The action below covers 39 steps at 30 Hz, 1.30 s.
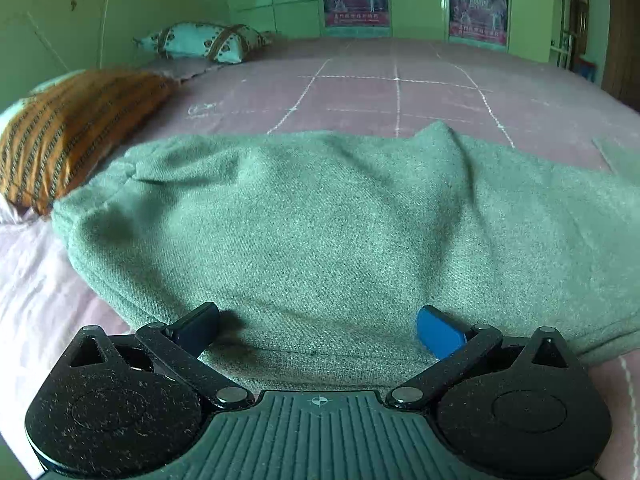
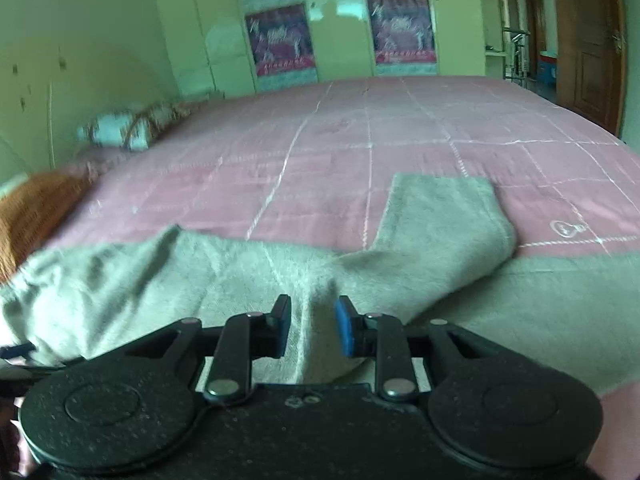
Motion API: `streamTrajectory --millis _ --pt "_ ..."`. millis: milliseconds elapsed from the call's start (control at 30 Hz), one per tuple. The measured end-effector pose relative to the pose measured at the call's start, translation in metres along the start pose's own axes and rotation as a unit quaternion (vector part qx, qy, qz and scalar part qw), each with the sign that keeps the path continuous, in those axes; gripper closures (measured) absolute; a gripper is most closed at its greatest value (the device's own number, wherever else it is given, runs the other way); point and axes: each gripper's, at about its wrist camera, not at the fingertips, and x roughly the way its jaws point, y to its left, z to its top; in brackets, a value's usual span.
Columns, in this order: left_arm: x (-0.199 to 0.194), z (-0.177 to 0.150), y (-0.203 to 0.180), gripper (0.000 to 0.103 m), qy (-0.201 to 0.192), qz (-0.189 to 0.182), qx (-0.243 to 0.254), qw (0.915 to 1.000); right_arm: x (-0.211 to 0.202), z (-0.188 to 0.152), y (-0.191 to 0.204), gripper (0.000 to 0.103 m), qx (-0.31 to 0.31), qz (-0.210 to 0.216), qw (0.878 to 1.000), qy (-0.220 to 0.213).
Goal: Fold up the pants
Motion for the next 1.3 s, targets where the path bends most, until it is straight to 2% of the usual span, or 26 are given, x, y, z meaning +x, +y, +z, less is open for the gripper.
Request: streamTrajectory --millis 67,133,300,400,467,500,567,667,733,767,833,867,900,967,1033,1100,1167,1300 --pt "-0.001 -0.001 0.001 0.000 0.001 -0.006 0.005 1.0000 0.018 -0.002 0.001 0.088 -0.003 -0.017 1.000 0.022" --pt "0.001 0.000 0.004 0.000 0.001 -0.011 0.006 0.9999 0.022 -0.007 -0.006 0.103 0.010 -0.018 0.999 0.032" --pt "0.006 0.001 0.007 0.000 -0.001 -0.018 0.001 0.9998 -0.017 -0.040 -0.035 0.103 0.079 -0.029 0.996 0.006" --pt "0.009 0.002 0.009 0.000 0.000 -0.019 0.003 0.9998 -0.018 -0.071 -0.052 0.103 0.111 -0.033 0.992 0.041" --pt "0.009 0.001 0.009 0.000 -0.001 -0.020 0.003 0.9998 -0.022 -0.069 -0.056 0.103 0.118 -0.027 0.992 0.042" --pt "0.009 0.001 0.010 0.000 -0.001 -0.021 0.002 0.9998 -0.027 -0.062 -0.054 0.092 0.112 -0.032 0.993 0.031" --pt "0.009 0.001 0.009 0.000 -0.001 -0.021 0.002 0.9998 -0.040 -0.046 -0.044 0.085 0.078 -0.041 0.996 -0.008" --pt "0.009 0.000 0.009 0.000 -0.001 -0.020 0.003 0.9998 -0.031 -0.021 -0.029 0.084 0.021 -0.057 0.998 -0.021" --pt "0.009 0.001 0.010 0.000 -0.001 -0.021 0.002 0.9998 -0.014 -0.010 -0.020 0.085 -0.024 -0.075 0.997 -0.014" --pt "0.010 0.001 0.010 0.000 -0.001 -0.022 0.002 0.9997 -0.004 -0.007 -0.014 0.080 -0.052 -0.083 0.995 -0.004" --pt "0.010 0.001 0.011 0.000 0.000 -0.023 0.002 0.9997 0.014 -0.005 -0.009 0.079 -0.093 -0.097 0.991 0.013" --pt "0.010 0.001 0.010 0.000 0.000 -0.023 0.002 0.9997 0.023 -0.004 -0.008 0.081 -0.115 -0.108 0.987 0.030" --pt "0.010 0.001 0.010 0.000 0.000 -0.023 0.001 0.9997 0.026 -0.006 -0.009 0.089 -0.128 -0.123 0.983 0.039" --pt "0.010 0.001 0.010 0.000 -0.001 -0.023 0.002 0.9997 0.020 -0.006 -0.023 0.103 -0.099 -0.145 0.984 0.035" --pt "0.011 0.001 0.010 0.000 -0.001 -0.024 0.002 0.9997 0.004 -0.015 -0.044 0.102 -0.055 -0.168 0.984 0.026" --pt "0.012 0.001 0.010 0.000 -0.002 -0.026 0.002 0.9997 -0.005 -0.030 -0.067 0.092 -0.015 -0.170 0.984 0.039" --pt "0.013 0.001 0.010 0.000 -0.002 -0.027 0.003 0.9996 -0.014 -0.048 -0.094 0.091 0.052 -0.146 0.987 0.053" --pt "0.013 0.001 0.010 0.000 -0.002 -0.026 0.003 0.9997 -0.037 -0.054 -0.114 0.091 0.121 -0.102 0.987 0.007"
